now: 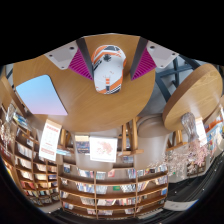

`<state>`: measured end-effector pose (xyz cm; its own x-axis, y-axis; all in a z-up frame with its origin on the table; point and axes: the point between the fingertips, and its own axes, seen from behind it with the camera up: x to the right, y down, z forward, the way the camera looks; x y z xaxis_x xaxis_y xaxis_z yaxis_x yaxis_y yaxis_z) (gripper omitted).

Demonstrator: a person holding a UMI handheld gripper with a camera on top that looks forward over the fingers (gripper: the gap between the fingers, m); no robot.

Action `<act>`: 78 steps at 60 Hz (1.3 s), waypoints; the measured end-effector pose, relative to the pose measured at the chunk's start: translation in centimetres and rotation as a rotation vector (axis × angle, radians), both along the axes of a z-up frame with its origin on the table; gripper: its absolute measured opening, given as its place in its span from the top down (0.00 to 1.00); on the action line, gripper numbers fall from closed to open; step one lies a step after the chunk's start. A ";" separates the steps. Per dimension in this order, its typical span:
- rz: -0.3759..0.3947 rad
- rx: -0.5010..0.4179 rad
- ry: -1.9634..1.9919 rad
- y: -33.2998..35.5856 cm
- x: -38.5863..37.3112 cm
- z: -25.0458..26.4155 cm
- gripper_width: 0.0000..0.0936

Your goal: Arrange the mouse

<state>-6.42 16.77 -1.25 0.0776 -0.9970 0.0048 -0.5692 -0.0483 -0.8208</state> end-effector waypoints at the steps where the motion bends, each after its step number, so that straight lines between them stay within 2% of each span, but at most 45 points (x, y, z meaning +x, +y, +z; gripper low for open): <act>1: -0.004 0.000 0.003 -0.1 0.0 0.1 0.27; 2: -0.015 -0.008 0.003 -0.4 0.1 0.1 0.33; 3: -0.025 -0.014 0.001 -0.7 0.2 0.1 0.44; 4: -0.028 -0.013 -0.003 -0.7 0.3 0.3 0.47; 11: -0.016 0.014 0.024 -0.5 0.0 0.6 0.54; 16: -0.012 0.050 0.017 -0.7 -0.4 2.5 0.56; 22: 0.000 0.105 -0.052 -1.9 -0.1 7.8 0.56; 29: -0.026 0.113 -0.133 -7.3 1.9 14.3 0.56; 35: -0.080 0.063 -0.173 -14.6 5.0 16.3 0.56; 40: -0.146 0.036 -0.170 -20.4 7.7 15.5 0.56; 51: -0.182 0.021 -0.071 -27.6 10.3 8.7 0.56; 69: -0.210 0.017 0.022 -30.8 11.1 1.4 0.54; 78: -0.211 0.042 0.034 -30.6 10.9 0.5 0.45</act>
